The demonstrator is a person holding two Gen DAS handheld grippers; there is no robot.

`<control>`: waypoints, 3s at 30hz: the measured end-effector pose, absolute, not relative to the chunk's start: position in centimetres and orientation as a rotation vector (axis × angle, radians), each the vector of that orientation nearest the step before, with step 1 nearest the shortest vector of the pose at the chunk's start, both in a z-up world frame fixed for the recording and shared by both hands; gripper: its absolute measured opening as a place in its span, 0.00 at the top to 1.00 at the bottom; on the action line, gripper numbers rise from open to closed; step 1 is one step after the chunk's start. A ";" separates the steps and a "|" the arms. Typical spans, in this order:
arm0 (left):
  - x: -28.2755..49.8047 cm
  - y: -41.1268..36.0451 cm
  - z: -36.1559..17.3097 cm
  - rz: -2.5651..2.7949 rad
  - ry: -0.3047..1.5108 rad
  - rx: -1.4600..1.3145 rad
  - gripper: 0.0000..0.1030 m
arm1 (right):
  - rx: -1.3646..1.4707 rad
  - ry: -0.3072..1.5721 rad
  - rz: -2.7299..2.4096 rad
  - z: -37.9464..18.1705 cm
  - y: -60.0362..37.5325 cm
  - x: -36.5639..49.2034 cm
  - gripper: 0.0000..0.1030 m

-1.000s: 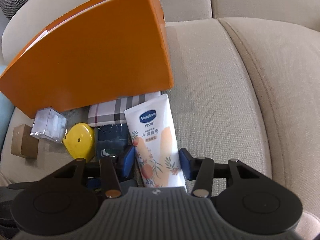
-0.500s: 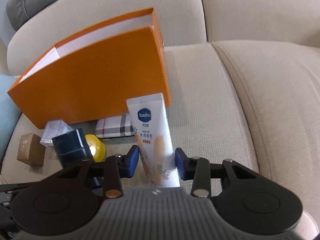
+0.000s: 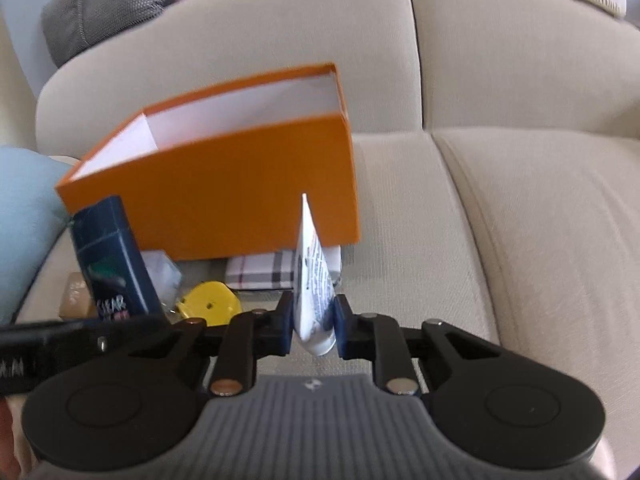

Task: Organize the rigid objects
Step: 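Lift the shampoo and Vaseline tube and carry them over the orange box, then lower the shampoo and Vaseline tube into the box and open both grippers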

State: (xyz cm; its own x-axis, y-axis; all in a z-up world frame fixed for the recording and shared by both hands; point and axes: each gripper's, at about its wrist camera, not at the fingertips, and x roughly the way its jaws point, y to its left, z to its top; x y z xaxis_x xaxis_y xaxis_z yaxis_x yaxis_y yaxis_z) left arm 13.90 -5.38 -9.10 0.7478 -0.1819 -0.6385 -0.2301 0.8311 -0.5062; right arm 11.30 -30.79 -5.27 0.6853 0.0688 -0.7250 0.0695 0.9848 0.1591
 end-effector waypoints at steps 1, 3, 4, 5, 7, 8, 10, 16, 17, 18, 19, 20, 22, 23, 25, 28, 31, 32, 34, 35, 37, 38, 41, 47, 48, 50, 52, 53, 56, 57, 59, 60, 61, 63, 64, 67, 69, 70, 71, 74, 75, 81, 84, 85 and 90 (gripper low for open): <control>13.9 -5.2 -8.6 0.028 0.731 -0.606 0.58 | 0.184 0.805 0.006 -4.7 -30.8 11.0 0.80; 14.1 -4.8 -7.6 0.032 0.724 -0.609 0.58 | 0.193 0.781 0.018 -3.4 -30.7 10.8 0.80; 14.3 -4.6 -7.1 0.032 0.719 -0.611 0.58 | 0.190 0.770 0.024 -2.9 -30.6 10.9 0.80; 14.4 -4.4 -6.5 0.028 0.709 -0.612 0.58 | 0.183 0.758 0.031 -2.2 -30.5 11.0 0.80; 14.6 -3.7 -5.3 0.022 0.685 -0.612 0.58 | 0.174 0.733 0.048 -0.8 -30.2 11.2 0.80; 14.8 -3.3 -4.7 0.020 0.675 -0.607 0.58 | 0.169 0.718 0.061 0.0 -30.1 11.4 0.80; 15.3 -2.5 -3.2 0.015 0.648 -0.594 0.58 | 0.152 0.687 0.088 1.5 -29.9 12.0 0.80; 18.5 -0.3 1.6 -0.007 0.558 -0.546 0.58 | 0.097 0.606 0.146 6.3 -29.3 15.8 0.80; 19.3 0.0 2.3 -0.012 0.554 -0.539 0.58 | 0.094 0.602 0.150 6.9 -29.4 16.6 0.80; 20.1 0.4 2.7 -0.012 0.553 -0.541 0.58 | 0.095 0.603 0.153 7.5 -29.6 17.5 0.80; 20.9 0.8 3.0 -0.014 0.553 -0.545 0.58 | 0.097 0.608 0.156 7.9 -29.9 18.5 0.80; 21.8 1.2 3.1 -0.019 0.557 -0.542 0.58 | 0.100 0.615 0.154 8.1 -30.0 19.4 0.80; 23.8 1.7 2.8 -0.029 0.583 -0.535 0.58 | 0.088 0.636 0.145 8.2 -30.1 21.6 0.80; 24.8 1.9 2.4 -0.037 0.600 -0.537 0.58 | 0.073 0.650 0.135 8.0 -30.3 22.6 0.80; 26.6 2.3 1.3 -0.045 0.634 -0.552 0.58 | 0.056 0.693 0.124 7.2 -30.3 24.7 0.80; 28.9 2.8 -0.8 -0.043 0.687 -0.571 0.58 | 0.042 0.760 0.127 5.5 -30.3 27.1 0.80; 30.7 3.1 -3.0 -0.041 0.740 -0.582 0.58 | -0.016 0.827 0.106 3.2 -30.0 29.2 0.80; 31.2 3.2 -3.8 -0.039 0.758 -0.588 0.58 | -0.029 0.848 0.102 2.4 -30.0 29.8 0.80; 31.9 3.6 -5.0 -0.038 0.786 -0.611 0.58 | -0.050 0.886 0.099 1.2 -29.9 30.7 0.80; 32.2 3.7 -5.6 -0.038 0.799 -0.623 0.58 | -0.063 0.901 0.095 0.6 -29.8 31.2 0.80; 32.8 3.9 -6.9 -0.033 0.825 -0.636 0.58 | -0.093 0.923 0.086 -0.4 -29.7 32.2 0.80; 33.0 4.0 -7.3 -0.033 0.837 -0.639 0.58 | -0.105 0.934 0.082 -0.9 -29.7 32.7 0.80; 33.6 4.5 -8.6 -0.031 0.864 -0.658 0.58 | -0.145 0.968 0.075 -2.3 -29.6 34.3 0.80; 34.5 5.6 -9.7 -0.018 0.887 -0.671 0.58 | -0.257 1.017 0.061 -4.7 -28.8 36.7 0.79; 34.6 5.8 -9.9 -0.014 0.893 -0.673 0.58 | -0.262 1.024 0.065 -5.0 -28.8 37.0 0.79; 34.9 6.3 -10.1 -0.012 0.908 -0.677 0.58 | -0.290 1.027 0.066 -5.2 -28.6 37.5 0.79; 35.1 6.8 -10.5 -0.012 0.925 -0.687 0.58 | -0.327 1.027 0.070 -5.5 -28.2 38.0 0.78; 35.3 6.9 -10.6 -0.013 0.933 -0.691 0.58 | -0.335 1.028 0.076 -5.7 -28.2 38.2 0.78; 35.6 7.1 -10.9 -0.014 0.945 -0.703 0.58 | -0.369 1.031 0.085 -6.1 -28.0 38.6 0.79; 35.7 7.2 -11.0 -0.013 0.950 -0.711 0.58 | -0.383 1.028 0.091 -6.1 -28.0 38.9 0.79; 36.0 7.2 -11.3 -0.016 0.965 -0.722 0.58 | -0.406 1.027 0.103 -6.2 -27.9 39.1 0.79; 36.3 7.1 -11.5 -0.019 0.977 -0.727 0.58 | -0.415 1.027 0.107 -6.3 -27.8 39.2 0.79; 36.5 7.0 -11.7 -0.019 0.989 -0.732 0.58 | -0.426 1.022 0.111 -6.2 -27.8 39.1 0.79; 37.0 6.9 -12.1 -0.017 1.008 -0.733 0.58 | -0.431 1.022 0.117 -6.1 -27.9 39.1 0.77; 37.2 6.8 -12.3 -0.018 1.015 -0.736 0.58 | -0.418 1.023 0.129 -6.0 -28.1 39.0 0.77; 37.8 6.3 -12.8 -0.034 1.035 -0.742 0.58 | -0.387 1.027 0.151 -5.6 -28.9 38.6 0.78; 38.2 6.0 -13.0 -0.036 1.044 -0.745 0.58 | -0.371 1.024 0.164 -5.2 -29.2 38.3 0.80; 38.4 5.9 -13.1 -0.033 1.048 -0.738 0.58 | -0.377 1.021 0.162 -5.2 -29.3 38.0 0.83; 38.6 5.8 -13.1 -0.028 1.052 -0.729 0.58 | -0.379 1.016 0.165 -5.2 -29.5 37.8 0.85; 39.0 5.8 -13.2 -0.031 1.056 -0.729 0.60 | -0.365 1.002 0.203 -5.1 -30.3 37.4 0.86; 39.1 5.8 -13.2 -0.035 1.058 -0.730 0.60 | -0.352 0.997 0.215 -5.1 -30.6 37.3 0.86; 38.9 5.5 -12.9 -0.064 1.076 -0.683 0.60 | -0.260 1.090 0.241 -3.4 -31.7 36.0 0.87; 39.2 5.3 -12.7 -0.091 1.093 -0.646 0.60 | -0.263 1.166 0.295 -2.1 -31.7 34.9 0.87; 39.4 5.3 -12.7 -0.095 1.096 -0.638 0.60 | -0.275 1.186 0.312 -2.0 -31.6 34.6 0.87; 40.2 5.5 -13.3 -0.085 1.088 -0.674 0.61 | -0.295 1.199 0.298 -3.2 -31.1 35.3 0.86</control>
State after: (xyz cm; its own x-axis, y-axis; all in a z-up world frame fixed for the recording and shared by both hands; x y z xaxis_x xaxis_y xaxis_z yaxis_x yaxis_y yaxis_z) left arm 40.17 5.49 -13.32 0.4818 -0.3825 -0.7884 -0.2555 0.7993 -0.5439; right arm 35.26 -31.12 -3.24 0.3345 0.0693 -0.9398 -0.3784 0.9233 -0.0665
